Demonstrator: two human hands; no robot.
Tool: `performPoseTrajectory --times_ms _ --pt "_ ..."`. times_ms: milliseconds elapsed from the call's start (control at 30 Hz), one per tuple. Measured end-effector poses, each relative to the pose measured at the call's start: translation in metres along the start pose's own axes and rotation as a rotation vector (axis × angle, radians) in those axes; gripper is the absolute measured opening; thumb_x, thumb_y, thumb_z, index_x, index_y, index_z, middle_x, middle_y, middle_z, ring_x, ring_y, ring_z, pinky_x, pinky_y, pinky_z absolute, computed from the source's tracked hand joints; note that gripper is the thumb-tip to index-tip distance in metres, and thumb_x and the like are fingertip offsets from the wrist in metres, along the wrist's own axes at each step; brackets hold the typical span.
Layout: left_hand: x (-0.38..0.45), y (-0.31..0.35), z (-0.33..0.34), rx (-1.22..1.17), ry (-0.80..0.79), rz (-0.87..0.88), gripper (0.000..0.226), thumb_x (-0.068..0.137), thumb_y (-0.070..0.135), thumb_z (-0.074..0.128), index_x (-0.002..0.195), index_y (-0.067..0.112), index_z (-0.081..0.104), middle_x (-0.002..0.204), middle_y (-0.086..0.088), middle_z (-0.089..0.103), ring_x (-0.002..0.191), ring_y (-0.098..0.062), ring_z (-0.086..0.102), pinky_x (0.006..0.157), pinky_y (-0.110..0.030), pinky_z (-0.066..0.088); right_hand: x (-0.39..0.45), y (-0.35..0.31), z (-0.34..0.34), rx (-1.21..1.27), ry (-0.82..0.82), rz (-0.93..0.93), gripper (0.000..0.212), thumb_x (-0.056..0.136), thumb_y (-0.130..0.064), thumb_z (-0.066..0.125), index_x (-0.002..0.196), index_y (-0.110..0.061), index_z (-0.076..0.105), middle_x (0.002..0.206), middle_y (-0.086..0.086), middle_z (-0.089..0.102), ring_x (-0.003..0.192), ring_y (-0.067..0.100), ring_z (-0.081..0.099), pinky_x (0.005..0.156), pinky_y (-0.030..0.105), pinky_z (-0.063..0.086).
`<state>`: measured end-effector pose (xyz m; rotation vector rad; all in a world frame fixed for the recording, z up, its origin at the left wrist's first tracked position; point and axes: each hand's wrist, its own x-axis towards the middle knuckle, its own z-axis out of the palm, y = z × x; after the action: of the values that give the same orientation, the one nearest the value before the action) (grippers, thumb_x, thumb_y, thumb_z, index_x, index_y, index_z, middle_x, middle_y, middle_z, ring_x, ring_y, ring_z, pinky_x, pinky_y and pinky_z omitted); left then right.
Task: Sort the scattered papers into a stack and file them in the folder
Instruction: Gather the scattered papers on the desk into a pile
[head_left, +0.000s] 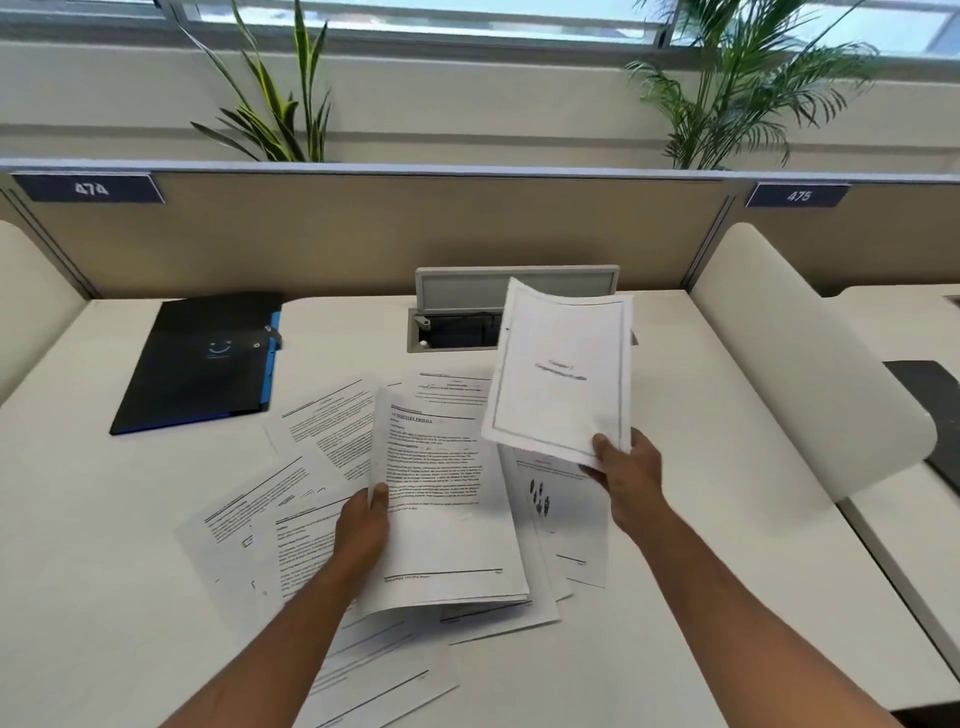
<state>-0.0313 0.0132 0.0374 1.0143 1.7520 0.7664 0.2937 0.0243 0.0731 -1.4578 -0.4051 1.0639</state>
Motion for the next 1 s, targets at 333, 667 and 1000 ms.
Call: performPoseTrajectory --times_ms 333,667,1000 --pt "-0.006 0.031 0.015 -0.155 -0.019 0.019 0.064 0.097 0.065 0.033 0.127 0.017 0.062 0.123 -0.002 0.065 0.113 -0.026 0.060 0.105 -0.042 0.046 -0.042 0.055 0.013 -0.324 -0.244 0.061 0.028 0.092 -0.007 0.072 0.118 -0.016 0.068 0.114 0.008 0.076 0.104 0.028 0.073 0.094 0.053 0.060" --pt "-0.014 0.037 0.014 -0.111 -0.068 0.252 0.042 0.087 0.036 0.074 0.123 0.019 0.062 0.111 0.006 0.071 0.102 -0.015 0.068 0.088 -0.035 0.056 -0.037 0.023 0.010 -0.401 -0.307 0.053 0.062 0.074 -0.004 0.088 0.126 -0.018 0.057 0.115 0.005 0.072 0.103 0.021 0.070 0.074 0.029 0.052" --pt "-0.031 0.064 0.015 -0.050 -0.136 0.404 0.046 0.094 0.017 0.065 0.138 0.018 0.049 0.129 0.001 0.061 0.117 -0.020 0.060 0.099 -0.041 0.052 -0.029 -0.024 0.040 -0.209 -0.257 -0.150 0.030 0.090 0.007 0.068 0.116 -0.009 0.067 0.113 0.010 0.076 0.108 0.034 0.072 0.091 0.045 0.060"
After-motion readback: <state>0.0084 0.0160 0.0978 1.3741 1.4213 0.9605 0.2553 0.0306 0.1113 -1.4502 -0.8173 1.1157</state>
